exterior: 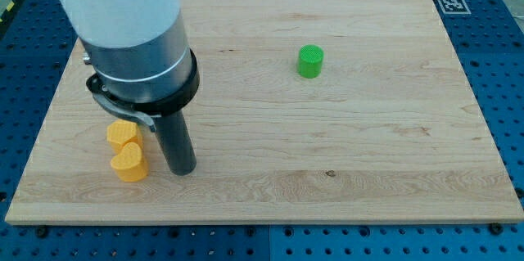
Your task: Slide the yellow heart to the bottom of the yellow hexagon
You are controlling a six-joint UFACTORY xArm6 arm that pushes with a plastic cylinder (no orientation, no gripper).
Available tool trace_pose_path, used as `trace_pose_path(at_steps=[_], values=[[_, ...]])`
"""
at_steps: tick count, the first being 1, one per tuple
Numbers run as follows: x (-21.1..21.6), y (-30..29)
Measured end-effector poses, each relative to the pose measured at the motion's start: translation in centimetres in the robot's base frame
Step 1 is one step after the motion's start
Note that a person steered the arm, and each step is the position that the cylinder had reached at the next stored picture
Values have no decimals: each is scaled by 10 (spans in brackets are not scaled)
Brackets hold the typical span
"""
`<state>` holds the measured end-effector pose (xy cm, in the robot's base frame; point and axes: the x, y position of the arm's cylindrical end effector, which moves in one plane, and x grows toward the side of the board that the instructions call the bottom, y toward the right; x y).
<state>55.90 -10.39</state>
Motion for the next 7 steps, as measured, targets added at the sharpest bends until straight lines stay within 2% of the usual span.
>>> trace_pose_path(at_steps=[7], values=[[-11, -40]])
